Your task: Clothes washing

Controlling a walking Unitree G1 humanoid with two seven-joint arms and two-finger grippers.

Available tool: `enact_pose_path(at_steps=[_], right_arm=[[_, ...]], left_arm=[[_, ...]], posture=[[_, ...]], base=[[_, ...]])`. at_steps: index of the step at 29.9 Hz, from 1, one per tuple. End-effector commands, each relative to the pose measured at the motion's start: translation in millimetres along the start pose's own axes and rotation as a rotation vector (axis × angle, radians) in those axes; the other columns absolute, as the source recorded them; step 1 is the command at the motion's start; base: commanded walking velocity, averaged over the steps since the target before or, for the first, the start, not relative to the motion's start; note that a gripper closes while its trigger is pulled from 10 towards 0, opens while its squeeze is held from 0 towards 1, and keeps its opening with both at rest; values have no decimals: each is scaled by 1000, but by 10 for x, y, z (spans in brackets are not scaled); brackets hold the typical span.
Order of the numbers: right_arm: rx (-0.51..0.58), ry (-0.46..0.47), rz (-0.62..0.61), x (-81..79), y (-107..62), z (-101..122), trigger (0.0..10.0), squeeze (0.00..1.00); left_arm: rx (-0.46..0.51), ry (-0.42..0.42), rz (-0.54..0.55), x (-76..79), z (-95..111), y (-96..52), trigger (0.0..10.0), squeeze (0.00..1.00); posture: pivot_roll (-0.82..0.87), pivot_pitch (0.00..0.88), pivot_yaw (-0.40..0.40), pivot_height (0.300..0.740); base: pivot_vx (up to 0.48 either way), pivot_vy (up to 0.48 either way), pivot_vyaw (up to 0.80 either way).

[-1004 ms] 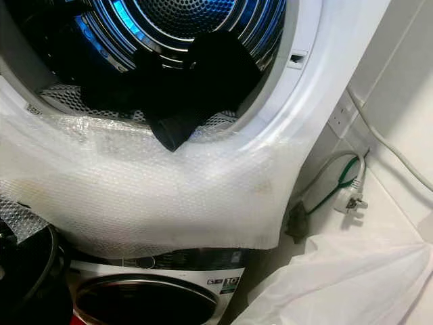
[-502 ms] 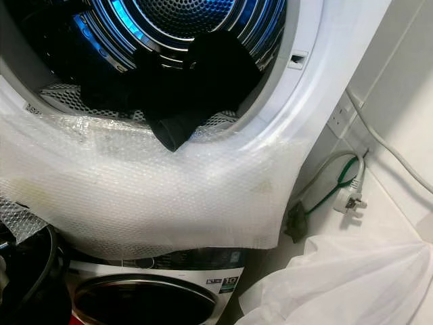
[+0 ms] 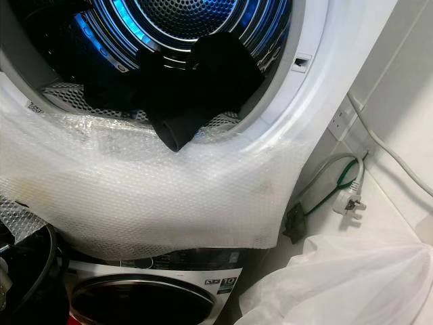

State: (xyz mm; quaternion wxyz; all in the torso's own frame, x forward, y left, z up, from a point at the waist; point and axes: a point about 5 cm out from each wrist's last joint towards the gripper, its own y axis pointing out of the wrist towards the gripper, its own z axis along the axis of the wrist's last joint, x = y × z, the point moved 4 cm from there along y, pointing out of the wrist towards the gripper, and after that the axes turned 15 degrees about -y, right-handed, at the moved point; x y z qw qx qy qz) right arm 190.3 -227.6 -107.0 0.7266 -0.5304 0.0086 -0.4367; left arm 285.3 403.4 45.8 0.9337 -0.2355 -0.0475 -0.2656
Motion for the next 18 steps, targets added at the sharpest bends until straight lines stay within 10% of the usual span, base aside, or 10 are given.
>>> enact_pose_path(at_steps=[1,18], right_arm=[[-32,-6,-22,95,-34,-104,10000,0],[-20,64,-42,86,59,85,10000,0]], left_arm=[[-134,-36,98,-204,-390,-60,10000,0],[-90,-137,212,-431,-246,-22,10000,0]], posture=[[-113,0,-241,740],[-87,0,-206,740]], base=[[0,0,0],[0,0,0]])
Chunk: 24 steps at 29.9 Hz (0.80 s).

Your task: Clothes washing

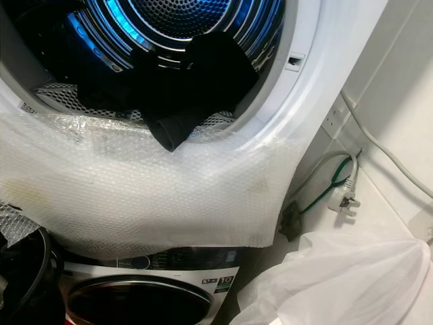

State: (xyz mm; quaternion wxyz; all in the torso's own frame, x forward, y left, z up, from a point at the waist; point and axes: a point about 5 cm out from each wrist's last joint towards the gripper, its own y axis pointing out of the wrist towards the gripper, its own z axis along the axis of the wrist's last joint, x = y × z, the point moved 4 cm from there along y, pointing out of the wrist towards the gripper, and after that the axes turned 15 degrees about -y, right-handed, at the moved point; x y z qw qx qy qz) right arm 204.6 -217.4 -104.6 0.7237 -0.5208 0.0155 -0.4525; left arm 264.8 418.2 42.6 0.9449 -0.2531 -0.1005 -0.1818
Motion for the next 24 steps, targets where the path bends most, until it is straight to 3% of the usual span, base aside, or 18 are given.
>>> enact_pose_path(at_steps=[1,5,6,24], right_arm=[[-27,27,-22,48,-21,-81,10000,0],[-43,22,-10,22,-42,-143,10000,0],[-47,22,-11,29,-49,-163,10000,0],[-33,15,7,17,-38,-124,10000,0]], left_arm=[[-92,12,92,-260,-241,-7,10000,0],[-91,5,102,-303,-230,2,10000,0],[-92,4,101,-302,-239,-1,0,0],[-116,-12,109,-303,-349,-34,0,0]], posture=[[-86,0,-206,740],[-90,0,-211,740],[-92,0,-212,740],[-86,0,-222,740]], base=[[0,0,0],[0,0,0],[0,0,0],[0,0,0]])
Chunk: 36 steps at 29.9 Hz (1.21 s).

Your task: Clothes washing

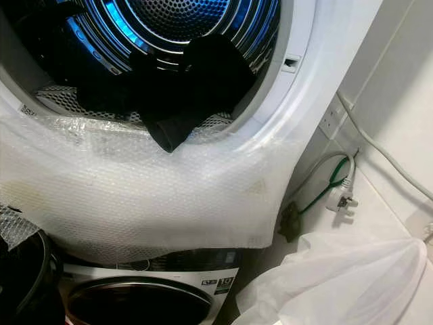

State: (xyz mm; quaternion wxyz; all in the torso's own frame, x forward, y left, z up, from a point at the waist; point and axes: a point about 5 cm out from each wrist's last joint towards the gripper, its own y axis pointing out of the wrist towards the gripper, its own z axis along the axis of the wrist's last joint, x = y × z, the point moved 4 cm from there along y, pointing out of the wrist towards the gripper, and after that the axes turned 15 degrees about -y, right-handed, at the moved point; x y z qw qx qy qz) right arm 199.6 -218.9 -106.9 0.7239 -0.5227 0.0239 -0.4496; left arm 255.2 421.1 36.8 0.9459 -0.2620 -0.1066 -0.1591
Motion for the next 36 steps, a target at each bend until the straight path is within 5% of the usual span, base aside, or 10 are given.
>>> enact_pose_path(at_steps=[1,36], right_arm=[[-22,0,3,30,-23,-79,10000,0],[-22,17,20,-67,-20,-68,10000,0]], left_arm=[[-105,15,69,-202,-318,-34,0,0],[-86,0,21,-22,-300,-65,0,0]], posture=[[-86,0,-222,740],[-85,0,-210,740]], base=[[0,0,0],[0,0,0]])
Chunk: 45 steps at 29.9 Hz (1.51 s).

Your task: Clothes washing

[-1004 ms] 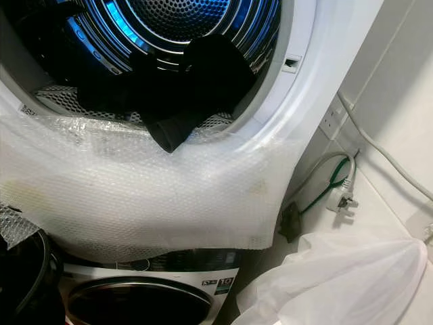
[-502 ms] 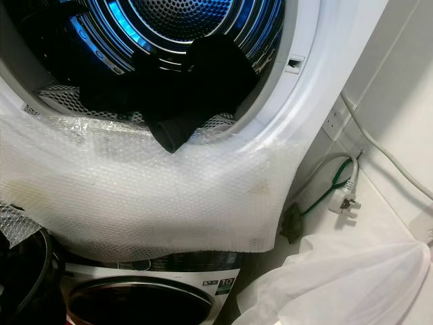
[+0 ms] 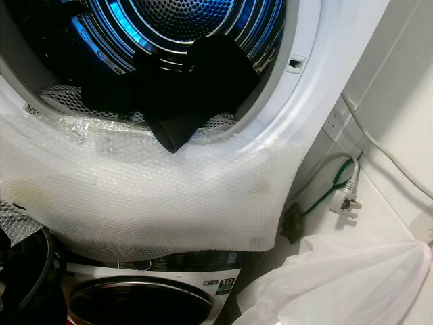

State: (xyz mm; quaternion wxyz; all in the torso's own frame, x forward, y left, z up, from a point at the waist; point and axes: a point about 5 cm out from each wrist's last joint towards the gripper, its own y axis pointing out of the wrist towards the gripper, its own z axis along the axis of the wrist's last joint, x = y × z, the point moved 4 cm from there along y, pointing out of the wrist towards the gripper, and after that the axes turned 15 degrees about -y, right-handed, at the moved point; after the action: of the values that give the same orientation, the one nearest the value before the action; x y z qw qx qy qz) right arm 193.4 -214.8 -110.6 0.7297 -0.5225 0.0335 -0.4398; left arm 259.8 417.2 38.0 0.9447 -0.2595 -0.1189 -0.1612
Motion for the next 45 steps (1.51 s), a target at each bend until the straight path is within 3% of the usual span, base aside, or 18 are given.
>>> enact_pose_path(at_steps=[1,19,25,26,28,30,31,35,36,37,38,41,45], right_arm=[[-19,14,-9,11,-11,-47,10000,0],[-8,17,15,-111,21,36,10000,0],[-11,33,17,-155,30,54,10000,0],[-14,51,12,-162,37,68,10000,0],[-15,64,8,-164,43,79,10000,0],[-10,66,13,-188,54,114,10000,0],[-10,66,13,-188,54,114,10000,0],[-14,125,4,-240,72,160,10000,0],[-11,119,18,-266,75,175,10000,0],[-11,119,18,-266,75,175,10000,0],[-5,107,27,-279,78,189,10000,0],[-4,104,29,-260,81,194,10000,0],[-4,88,42,-251,86,201,10000,0]], left_arm=[[-93,23,33,-85,-280,-46,0,0],[44,10,-39,90,-200,-113,0,0],[176,88,-198,322,-266,-304,0,0],[254,130,-283,376,-317,-444,0,0],[308,147,-335,396,-342,-551,0,0],[404,209,-448,416,-383,-778,0,0],[404,209,-448,416,-383,-778,0,0],[522,304,-573,279,-414,-1114,0,0],[544,328,-558,139,-430,-1208,0,0],[544,328,-558,139,-430,-1208,0,0],[547,343,-537,-12,-454,-1282,0,0],[548,378,-530,-263,-503,-1446,0,0],[572,494,-634,-396,-554,-1717,0,0]], posture=[[-85,0,-210,740],[-51,0,-181,740],[-34,0,-151,740],[-21,0,-133,740],[-20,0,-130,740],[1,0,-118,740],[1,0,-118,740],[9,0,-105,740],[23,0,-111,740],[23,0,-111,740],[33,0,-112,740],[51,0,-118,740],[108,0,-128,740]], base=[[0,0,0],[0,0,0],[0,0,0],[0,0,0],[0,0,0],[0,0,0],[0,0,0],[0,0,0],[0,0,0],[0,0,0],[0,0,0],[0,0,0],[0,0,0]])
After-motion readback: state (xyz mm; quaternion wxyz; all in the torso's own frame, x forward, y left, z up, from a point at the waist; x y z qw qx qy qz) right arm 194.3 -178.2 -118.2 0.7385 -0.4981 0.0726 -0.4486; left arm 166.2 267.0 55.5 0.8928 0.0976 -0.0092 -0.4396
